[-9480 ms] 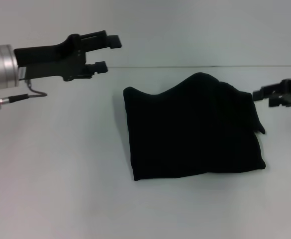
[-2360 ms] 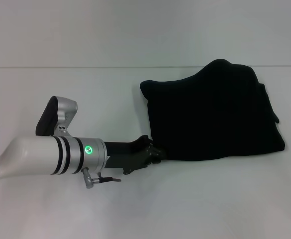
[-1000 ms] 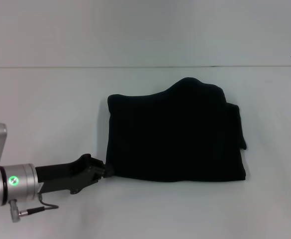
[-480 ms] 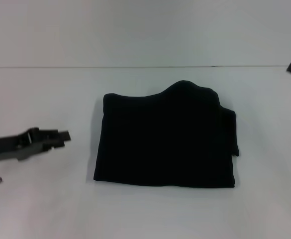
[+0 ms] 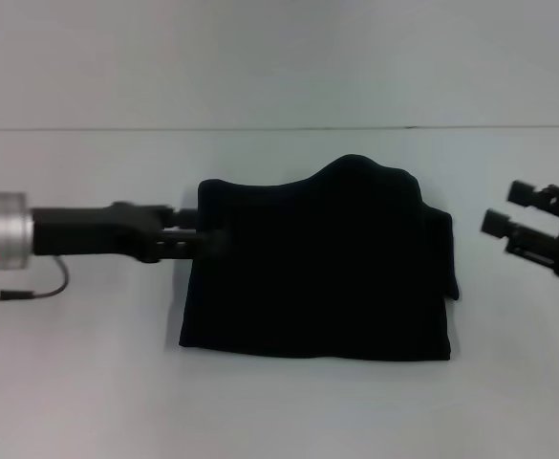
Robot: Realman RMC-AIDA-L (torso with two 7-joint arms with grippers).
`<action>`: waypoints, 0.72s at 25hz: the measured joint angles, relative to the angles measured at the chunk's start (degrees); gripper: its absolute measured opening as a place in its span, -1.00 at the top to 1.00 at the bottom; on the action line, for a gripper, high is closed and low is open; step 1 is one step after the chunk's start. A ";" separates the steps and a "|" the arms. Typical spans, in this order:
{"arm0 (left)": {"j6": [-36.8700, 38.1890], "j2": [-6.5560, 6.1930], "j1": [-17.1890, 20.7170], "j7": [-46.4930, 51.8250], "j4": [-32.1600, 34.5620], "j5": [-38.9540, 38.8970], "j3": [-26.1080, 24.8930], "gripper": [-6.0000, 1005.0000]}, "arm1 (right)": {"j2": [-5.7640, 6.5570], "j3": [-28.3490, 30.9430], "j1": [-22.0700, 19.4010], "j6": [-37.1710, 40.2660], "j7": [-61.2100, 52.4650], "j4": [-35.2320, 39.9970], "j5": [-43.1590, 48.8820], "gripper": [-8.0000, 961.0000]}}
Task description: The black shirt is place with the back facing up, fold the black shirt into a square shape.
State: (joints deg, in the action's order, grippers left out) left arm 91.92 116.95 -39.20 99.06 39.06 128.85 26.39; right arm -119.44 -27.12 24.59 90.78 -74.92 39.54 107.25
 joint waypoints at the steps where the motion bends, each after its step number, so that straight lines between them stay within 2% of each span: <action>1: 0.07 0.26 -0.70 -1.60 0.01 -0.07 0.41 -0.43 | -0.05 -0.20 0.18 0.23 0.86 -0.52 0.16 -0.46; 3: 0.25 0.71 -1.39 -3.39 0.11 -0.17 0.73 -0.69 | -0.21 -0.81 0.34 -0.36 1.56 -1.57 0.31 -0.47; 8: 0.44 1.74 -1.73 -4.13 0.62 -0.19 2.02 -0.78 | -0.28 -2.20 0.44 -1.20 1.68 -3.72 0.50 -0.55; 9: 0.25 2.45 -1.51 -4.40 0.90 -0.20 2.26 -0.80 | -0.24 -2.59 0.40 -1.26 1.83 -3.83 0.71 -0.62; 13: -0.16 3.82 -0.62 -8.10 1.24 -0.81 2.29 -0.88 | -0.09 -3.97 0.17 -1.45 3.78 -4.00 1.97 -0.92; 18: -1.27 6.70 1.06 -16.80 0.32 -2.63 2.28 -0.89 | -0.30 -4.12 0.56 -1.86 8.83 -6.60 2.04 -0.94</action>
State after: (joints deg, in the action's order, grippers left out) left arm 90.65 123.65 -38.14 82.25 39.38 126.22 28.68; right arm -119.74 -31.24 25.15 88.91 -66.08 32.93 109.28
